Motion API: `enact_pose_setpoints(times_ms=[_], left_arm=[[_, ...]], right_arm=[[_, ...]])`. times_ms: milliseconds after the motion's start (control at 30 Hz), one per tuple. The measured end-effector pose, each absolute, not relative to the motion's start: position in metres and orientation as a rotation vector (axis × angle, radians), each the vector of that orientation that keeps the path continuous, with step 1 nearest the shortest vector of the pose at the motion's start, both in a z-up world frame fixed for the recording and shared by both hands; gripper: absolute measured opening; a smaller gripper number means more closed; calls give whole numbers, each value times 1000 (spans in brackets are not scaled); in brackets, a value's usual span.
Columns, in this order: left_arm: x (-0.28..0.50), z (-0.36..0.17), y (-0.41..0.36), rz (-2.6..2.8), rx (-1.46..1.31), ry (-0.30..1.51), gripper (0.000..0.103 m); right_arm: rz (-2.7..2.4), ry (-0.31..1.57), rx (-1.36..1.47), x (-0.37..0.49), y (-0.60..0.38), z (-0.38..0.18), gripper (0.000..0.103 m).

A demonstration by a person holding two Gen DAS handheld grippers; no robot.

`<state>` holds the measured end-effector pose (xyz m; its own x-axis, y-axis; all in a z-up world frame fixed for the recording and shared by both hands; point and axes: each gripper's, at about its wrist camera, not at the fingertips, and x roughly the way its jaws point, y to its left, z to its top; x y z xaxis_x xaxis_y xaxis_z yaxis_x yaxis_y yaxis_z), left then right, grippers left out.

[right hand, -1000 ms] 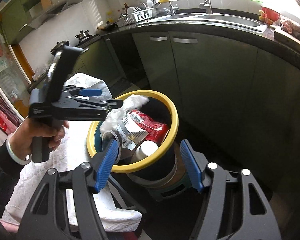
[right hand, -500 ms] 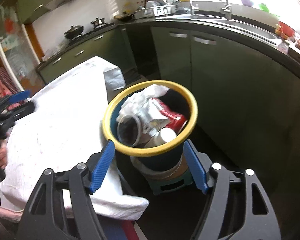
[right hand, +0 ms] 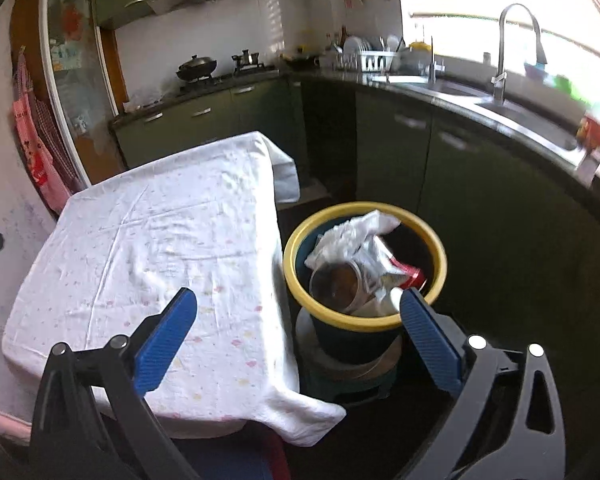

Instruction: Collect trash

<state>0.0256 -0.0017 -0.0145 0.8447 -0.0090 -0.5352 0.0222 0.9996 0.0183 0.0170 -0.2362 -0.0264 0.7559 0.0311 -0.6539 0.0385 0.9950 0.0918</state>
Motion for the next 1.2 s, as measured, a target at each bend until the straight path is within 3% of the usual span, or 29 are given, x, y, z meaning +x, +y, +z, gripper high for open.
enact_pose_setpoints(times_ms=[433,1200], left_arm=[[-12,5,-1,-20,12,496,98],[-9,-1,-16,-24,46,513,98]], right_arm=[[-9,647,76,-13,-222,-1,97],[-27,636,68,-12,-221,4,97]])
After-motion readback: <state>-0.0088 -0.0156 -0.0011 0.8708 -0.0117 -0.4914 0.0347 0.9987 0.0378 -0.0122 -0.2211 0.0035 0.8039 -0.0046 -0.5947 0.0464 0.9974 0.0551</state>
